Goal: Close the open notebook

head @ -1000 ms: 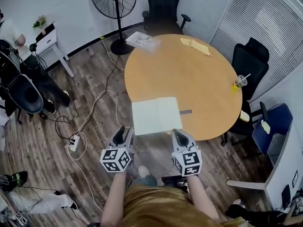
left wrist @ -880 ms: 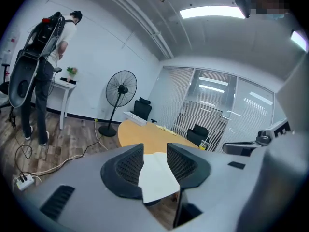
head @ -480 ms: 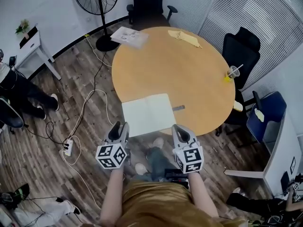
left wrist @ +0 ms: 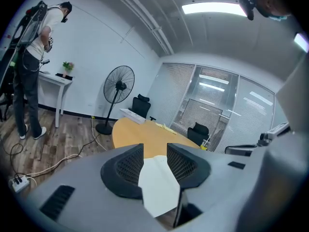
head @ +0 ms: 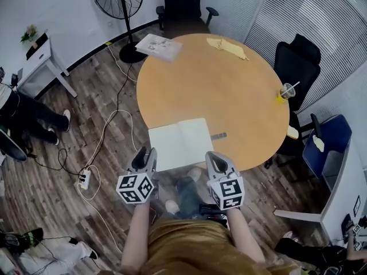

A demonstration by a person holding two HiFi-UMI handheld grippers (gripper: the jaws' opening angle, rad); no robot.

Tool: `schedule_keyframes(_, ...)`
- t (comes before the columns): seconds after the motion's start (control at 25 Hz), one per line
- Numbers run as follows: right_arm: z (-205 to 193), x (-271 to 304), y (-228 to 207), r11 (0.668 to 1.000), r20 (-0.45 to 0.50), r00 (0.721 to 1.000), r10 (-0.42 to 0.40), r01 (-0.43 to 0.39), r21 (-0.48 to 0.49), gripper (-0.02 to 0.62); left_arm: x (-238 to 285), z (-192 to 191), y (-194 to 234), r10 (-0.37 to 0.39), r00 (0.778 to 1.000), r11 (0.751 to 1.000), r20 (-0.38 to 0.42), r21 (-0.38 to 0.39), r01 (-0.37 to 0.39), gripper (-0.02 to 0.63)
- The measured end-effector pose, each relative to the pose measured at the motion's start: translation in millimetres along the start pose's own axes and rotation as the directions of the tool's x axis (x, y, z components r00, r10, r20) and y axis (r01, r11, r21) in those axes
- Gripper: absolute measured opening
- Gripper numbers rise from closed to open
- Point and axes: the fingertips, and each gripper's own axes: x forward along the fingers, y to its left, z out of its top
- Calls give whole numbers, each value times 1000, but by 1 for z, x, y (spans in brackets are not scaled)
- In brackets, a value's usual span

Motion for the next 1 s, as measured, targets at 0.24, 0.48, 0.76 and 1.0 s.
schedule_keyframes(0.24,-8,10,-4,1000,-27,1000,16,-16,5,12,7,-8,5,16,1000,1000,-23,-15,-16,167)
schedule_keyframes(0.48,-14,19,-8,1000,-46,999,28,-28,12,12,15,-20,11,34,997,999,-62,-20,-35,167)
schedule_keyframes(0.76,-30,29,-13,999,-78,996,40,-39,19,12,21,-48,18,52,991,998,-127,-24,-55,167)
schedule_keyframes(1.0,-42,34,-14,998,-107,993,55,-53,28,12,24,-77,31,74,978,996,-193,-37,-82,169)
